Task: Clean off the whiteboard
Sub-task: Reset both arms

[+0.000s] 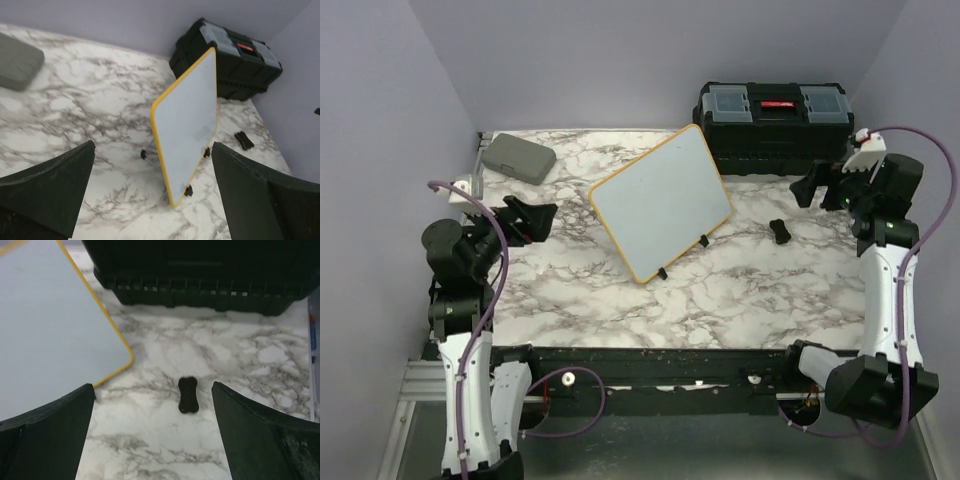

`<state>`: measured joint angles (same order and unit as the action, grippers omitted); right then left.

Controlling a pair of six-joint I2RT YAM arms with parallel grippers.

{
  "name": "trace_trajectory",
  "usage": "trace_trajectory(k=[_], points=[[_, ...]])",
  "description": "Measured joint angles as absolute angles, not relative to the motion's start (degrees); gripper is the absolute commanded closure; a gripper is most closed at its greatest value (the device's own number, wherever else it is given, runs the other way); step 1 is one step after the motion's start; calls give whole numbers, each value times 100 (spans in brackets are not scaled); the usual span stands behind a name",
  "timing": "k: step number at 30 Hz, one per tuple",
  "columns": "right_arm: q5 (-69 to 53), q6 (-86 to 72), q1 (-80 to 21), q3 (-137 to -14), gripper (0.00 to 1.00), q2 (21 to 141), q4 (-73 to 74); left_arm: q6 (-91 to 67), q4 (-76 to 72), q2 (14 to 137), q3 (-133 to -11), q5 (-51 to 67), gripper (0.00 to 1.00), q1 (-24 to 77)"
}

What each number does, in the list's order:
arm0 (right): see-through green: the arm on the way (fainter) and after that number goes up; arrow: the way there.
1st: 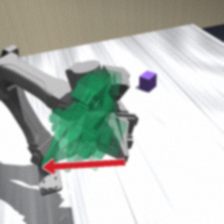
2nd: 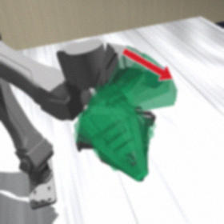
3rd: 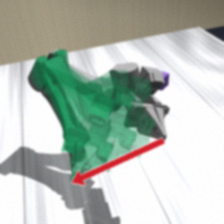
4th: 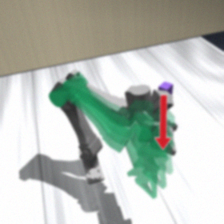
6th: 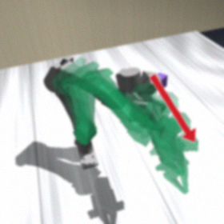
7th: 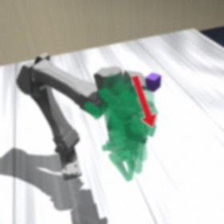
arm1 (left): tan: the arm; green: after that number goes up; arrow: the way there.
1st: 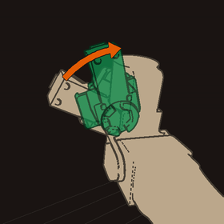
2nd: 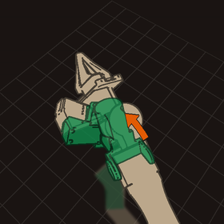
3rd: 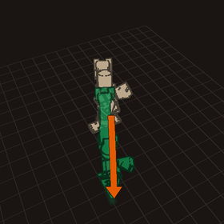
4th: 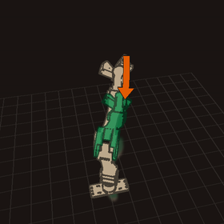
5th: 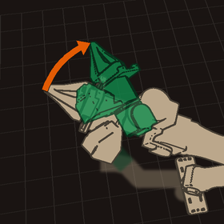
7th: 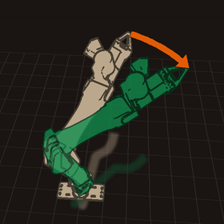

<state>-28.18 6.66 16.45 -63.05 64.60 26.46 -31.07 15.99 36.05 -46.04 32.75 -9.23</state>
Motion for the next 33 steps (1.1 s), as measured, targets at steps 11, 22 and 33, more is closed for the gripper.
trace_trajectory(k=[11,22,33], points=[[-2762,-259,1660,-7022,0,6064,2453,-2438,2410,3350,-5266,2604,1,-875],[-2005,-449,1660,-6219,0,5500,2206,-2333,2626,3096,-5111,2519,1,-875],[-1763,-539,1660,-6055,0,5380,2060,-2335,2624,3024,-5006,2506,1,-860]])
